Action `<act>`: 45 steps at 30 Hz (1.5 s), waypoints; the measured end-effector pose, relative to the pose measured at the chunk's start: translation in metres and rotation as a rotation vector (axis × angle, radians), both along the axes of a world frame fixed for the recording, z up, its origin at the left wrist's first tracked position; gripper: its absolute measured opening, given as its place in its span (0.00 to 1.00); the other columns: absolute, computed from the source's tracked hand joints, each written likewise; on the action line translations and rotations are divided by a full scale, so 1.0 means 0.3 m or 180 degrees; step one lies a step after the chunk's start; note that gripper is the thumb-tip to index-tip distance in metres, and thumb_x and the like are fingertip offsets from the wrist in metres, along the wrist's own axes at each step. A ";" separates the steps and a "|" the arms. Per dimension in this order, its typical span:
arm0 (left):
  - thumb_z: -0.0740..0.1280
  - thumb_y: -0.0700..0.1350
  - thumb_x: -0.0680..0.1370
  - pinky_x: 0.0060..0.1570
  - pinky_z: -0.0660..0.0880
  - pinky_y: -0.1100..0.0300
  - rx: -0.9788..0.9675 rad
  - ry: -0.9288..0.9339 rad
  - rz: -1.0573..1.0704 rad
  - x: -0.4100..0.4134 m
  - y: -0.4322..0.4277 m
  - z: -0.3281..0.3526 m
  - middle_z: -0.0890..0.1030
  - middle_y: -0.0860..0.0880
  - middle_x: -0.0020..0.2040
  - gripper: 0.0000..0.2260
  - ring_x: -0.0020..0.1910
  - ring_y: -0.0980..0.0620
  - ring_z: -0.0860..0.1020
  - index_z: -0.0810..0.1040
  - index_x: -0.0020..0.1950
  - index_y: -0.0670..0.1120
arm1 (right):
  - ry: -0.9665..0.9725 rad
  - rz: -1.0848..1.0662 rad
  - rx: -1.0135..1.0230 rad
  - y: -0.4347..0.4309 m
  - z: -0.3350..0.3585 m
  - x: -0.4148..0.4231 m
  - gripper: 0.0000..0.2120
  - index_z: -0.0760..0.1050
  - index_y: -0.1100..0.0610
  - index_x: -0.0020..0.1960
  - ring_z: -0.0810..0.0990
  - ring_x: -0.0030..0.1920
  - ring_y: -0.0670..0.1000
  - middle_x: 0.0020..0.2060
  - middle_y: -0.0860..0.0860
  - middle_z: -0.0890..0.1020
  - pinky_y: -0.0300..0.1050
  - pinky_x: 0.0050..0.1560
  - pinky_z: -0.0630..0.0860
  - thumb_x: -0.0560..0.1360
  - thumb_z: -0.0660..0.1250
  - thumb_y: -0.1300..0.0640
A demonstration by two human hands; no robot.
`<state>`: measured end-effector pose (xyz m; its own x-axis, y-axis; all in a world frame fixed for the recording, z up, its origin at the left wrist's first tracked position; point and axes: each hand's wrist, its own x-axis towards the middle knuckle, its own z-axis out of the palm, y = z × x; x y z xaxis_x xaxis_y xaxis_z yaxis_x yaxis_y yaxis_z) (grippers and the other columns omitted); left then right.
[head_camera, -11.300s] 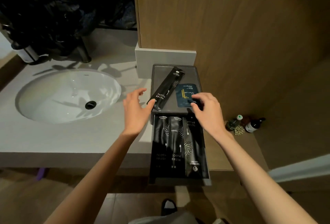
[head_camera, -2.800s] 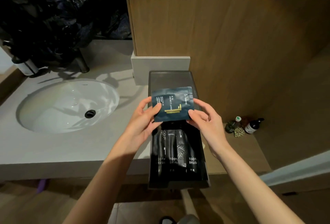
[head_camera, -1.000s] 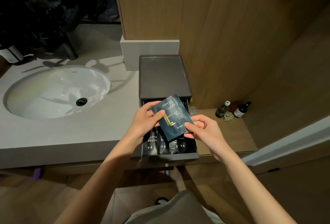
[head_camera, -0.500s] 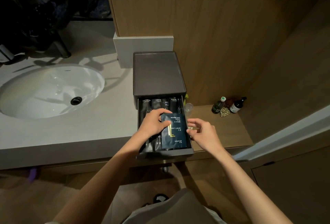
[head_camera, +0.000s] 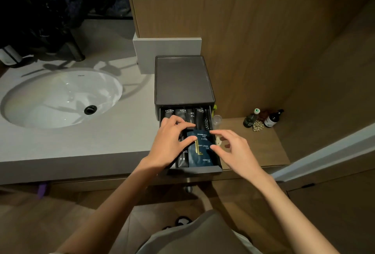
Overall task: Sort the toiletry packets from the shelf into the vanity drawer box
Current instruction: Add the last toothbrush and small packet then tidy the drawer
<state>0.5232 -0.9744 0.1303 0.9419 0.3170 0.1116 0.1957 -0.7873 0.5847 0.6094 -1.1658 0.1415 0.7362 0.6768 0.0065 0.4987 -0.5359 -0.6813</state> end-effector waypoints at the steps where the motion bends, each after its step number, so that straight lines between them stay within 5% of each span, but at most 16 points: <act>1: 0.68 0.56 0.74 0.57 0.68 0.60 -0.0069 -0.0015 -0.0097 -0.028 0.005 0.012 0.74 0.54 0.54 0.18 0.55 0.54 0.68 0.77 0.63 0.55 | -0.0037 0.0182 -0.0014 -0.008 0.013 -0.007 0.17 0.76 0.48 0.63 0.74 0.59 0.44 0.59 0.43 0.78 0.41 0.60 0.70 0.75 0.69 0.52; 8: 0.66 0.64 0.70 0.46 0.73 0.56 0.0419 0.0339 -0.0993 -0.217 0.019 -0.027 0.82 0.55 0.50 0.20 0.47 0.52 0.76 0.80 0.57 0.55 | -0.0518 0.1189 -0.0719 -0.033 0.001 -0.068 0.19 0.77 0.44 0.61 0.72 0.57 0.44 0.55 0.41 0.80 0.39 0.57 0.68 0.71 0.70 0.44; 11: 0.64 0.64 0.69 0.42 0.66 0.59 0.0695 0.0561 -0.1046 -0.248 0.027 -0.064 0.82 0.57 0.46 0.17 0.43 0.53 0.76 0.80 0.53 0.58 | -0.0901 0.1361 -0.0982 -0.026 -0.025 -0.083 0.19 0.75 0.44 0.63 0.73 0.59 0.45 0.56 0.41 0.80 0.40 0.57 0.64 0.73 0.68 0.43; 17: 0.73 0.53 0.69 0.44 0.61 0.62 0.0755 0.0378 -0.0889 -0.264 0.027 -0.066 0.81 0.58 0.40 0.08 0.40 0.55 0.78 0.82 0.48 0.56 | -0.1193 0.1442 -0.1081 -0.031 -0.043 -0.092 0.16 0.74 0.47 0.64 0.77 0.57 0.47 0.55 0.44 0.81 0.45 0.61 0.68 0.77 0.64 0.47; 28: 0.74 0.51 0.70 0.45 0.67 0.59 0.1183 0.0171 -0.0771 -0.249 0.019 -0.063 0.81 0.57 0.41 0.09 0.39 0.54 0.78 0.81 0.50 0.56 | -0.1308 0.1246 -0.0885 -0.044 -0.026 -0.084 0.15 0.78 0.49 0.59 0.79 0.48 0.47 0.48 0.44 0.82 0.44 0.46 0.77 0.76 0.60 0.48; 31: 0.68 0.54 0.74 0.50 0.70 0.53 0.1368 0.0287 -0.0799 -0.201 0.026 -0.032 0.82 0.53 0.47 0.12 0.46 0.50 0.79 0.81 0.56 0.52 | -0.1290 0.1132 -0.0862 -0.028 -0.021 -0.053 0.15 0.78 0.50 0.61 0.78 0.51 0.47 0.51 0.45 0.82 0.44 0.46 0.79 0.76 0.62 0.50; 34: 0.57 0.56 0.80 0.61 0.58 0.55 0.1319 0.0852 -0.0738 -0.163 0.046 -0.029 0.77 0.55 0.61 0.18 0.61 0.52 0.72 0.73 0.67 0.54 | -0.1231 0.1111 -0.0884 0.001 -0.037 -0.024 0.14 0.77 0.50 0.62 0.77 0.54 0.47 0.55 0.45 0.81 0.45 0.48 0.79 0.77 0.65 0.52; 41: 0.56 0.58 0.77 0.46 0.58 0.58 0.1517 0.0232 -0.0476 -0.107 0.117 -0.055 0.82 0.57 0.46 0.17 0.46 0.53 0.77 0.81 0.54 0.55 | -0.1272 0.0853 -0.0711 0.073 -0.073 0.052 0.16 0.76 0.49 0.64 0.74 0.58 0.46 0.57 0.46 0.80 0.46 0.51 0.80 0.77 0.66 0.53; 45: 0.67 0.55 0.74 0.54 0.69 0.56 0.1558 -0.0106 -0.0257 -0.083 0.152 -0.056 0.80 0.52 0.56 0.17 0.55 0.49 0.77 0.78 0.61 0.51 | -0.1405 0.0738 -0.0503 0.101 -0.061 0.088 0.24 0.72 0.50 0.68 0.68 0.69 0.50 0.67 0.49 0.73 0.49 0.63 0.73 0.73 0.71 0.55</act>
